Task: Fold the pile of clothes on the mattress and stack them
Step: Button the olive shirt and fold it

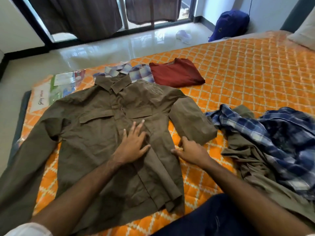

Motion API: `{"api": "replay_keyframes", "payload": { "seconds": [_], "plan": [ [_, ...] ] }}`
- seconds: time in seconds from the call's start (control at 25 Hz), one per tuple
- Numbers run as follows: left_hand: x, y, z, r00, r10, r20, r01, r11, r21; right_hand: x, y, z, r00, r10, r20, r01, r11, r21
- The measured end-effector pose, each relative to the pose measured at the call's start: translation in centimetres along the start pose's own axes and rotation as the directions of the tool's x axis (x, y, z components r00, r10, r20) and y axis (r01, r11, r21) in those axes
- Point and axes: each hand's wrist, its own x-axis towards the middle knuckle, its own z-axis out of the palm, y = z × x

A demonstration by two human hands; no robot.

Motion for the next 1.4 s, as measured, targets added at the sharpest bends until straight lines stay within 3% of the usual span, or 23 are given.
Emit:
{"api": "replay_keyframes", "payload": {
  "seconds": [0.08,0.16,0.28,0.4,0.52,0.6,0.68,0.76,0.8,0.88,0.92,1.0,1.08,1.16,1.28,1.32,1.4],
  "plan": [
    [-2.7,1.9,1.2,0.997,0.079,-0.023,-0.079,0.997,0.007,-1.5,-0.4,1.0,0.983,0.008,0.182,-0.061,0.956,0.288],
    [-5.1,2.6,2.0,0.999,0.015,-0.048,-0.019,0.997,-0.081,-2.2,-1.2,1.0,0.959,-0.071,0.276,-0.045,0.919,0.391],
    [-8.3,1.8,2.7,0.997,-0.080,-0.010,0.077,0.984,-0.161,-2.3,0.0,-0.2,0.995,0.027,0.100,-0.065,0.913,0.402],
    [-11.2,0.9,3.0,0.999,0.046,-0.007,-0.045,0.997,0.069,-3.4,3.0,-1.5,0.978,0.178,-0.106,-0.118,0.899,0.423],
    [-13.4,2.4,3.0,0.977,0.205,-0.055,-0.192,0.964,0.183,-5.8,3.6,-0.7,0.987,0.149,0.063,-0.160,0.842,0.515],
    [-14.6,3.7,2.9,0.952,0.298,-0.072,-0.278,0.938,0.207,-6.6,4.0,0.0,0.983,0.128,0.130,-0.175,0.868,0.464],
    [-15.7,4.3,2.9,0.922,0.386,-0.037,-0.362,0.891,0.272,-6.7,4.5,-0.2,0.988,0.150,-0.028,-0.132,0.932,0.338],
    [-16.5,4.2,2.9,0.915,0.403,0.004,-0.384,0.869,0.312,-7.1,3.9,-0.1,0.970,0.091,-0.225,-0.081,0.995,0.054],
    [-16.8,4.3,2.9,0.923,0.385,0.013,-0.368,0.871,0.326,-7.7,3.1,0.2,0.952,0.008,-0.306,-0.040,0.995,-0.096],
    [-17.1,4.6,2.4,0.945,0.325,0.029,-0.314,0.883,0.348,-9.1,0.6,1.2,0.877,-0.271,-0.397,0.188,0.954,-0.234],
    [-17.1,4.8,2.2,0.954,0.296,0.046,-0.293,0.888,0.354,-9.9,-0.7,1.7,0.839,-0.410,-0.357,0.337,0.907,-0.251],
    [-17.4,5.2,1.8,0.965,0.240,0.110,-0.263,0.899,0.350,-10.8,-2.5,3.3,0.837,-0.538,-0.096,0.504,0.828,-0.244],
    [-18.0,5.2,1.3,0.965,0.171,0.200,-0.229,0.920,0.317,-11.2,-3.5,4.9,0.892,-0.426,0.155,0.453,0.850,-0.269],
    [-18.8,4.3,0.5,0.936,0.104,0.338,-0.214,0.926,0.309,-11.1,-4.1,6.0,0.933,-0.320,0.165,0.357,0.886,-0.296],
    [-19.6,2.0,-1.6,0.828,0.023,0.560,-0.253,0.907,0.337,-11.0,-5.4,6.9,0.951,-0.296,0.083,0.307,0.891,-0.334],
    [-19.8,1.5,-2.1,0.825,0.028,0.564,-0.260,0.905,0.337,-10.9,-5.7,7.0,0.955,-0.290,0.062,0.294,0.892,-0.343],
    [-20.7,1.2,-2.5,0.886,0.113,0.450,-0.288,0.894,0.344,-10.8,-5.8,7.3,0.959,-0.280,0.036,0.277,0.907,-0.316]
  ]
}}
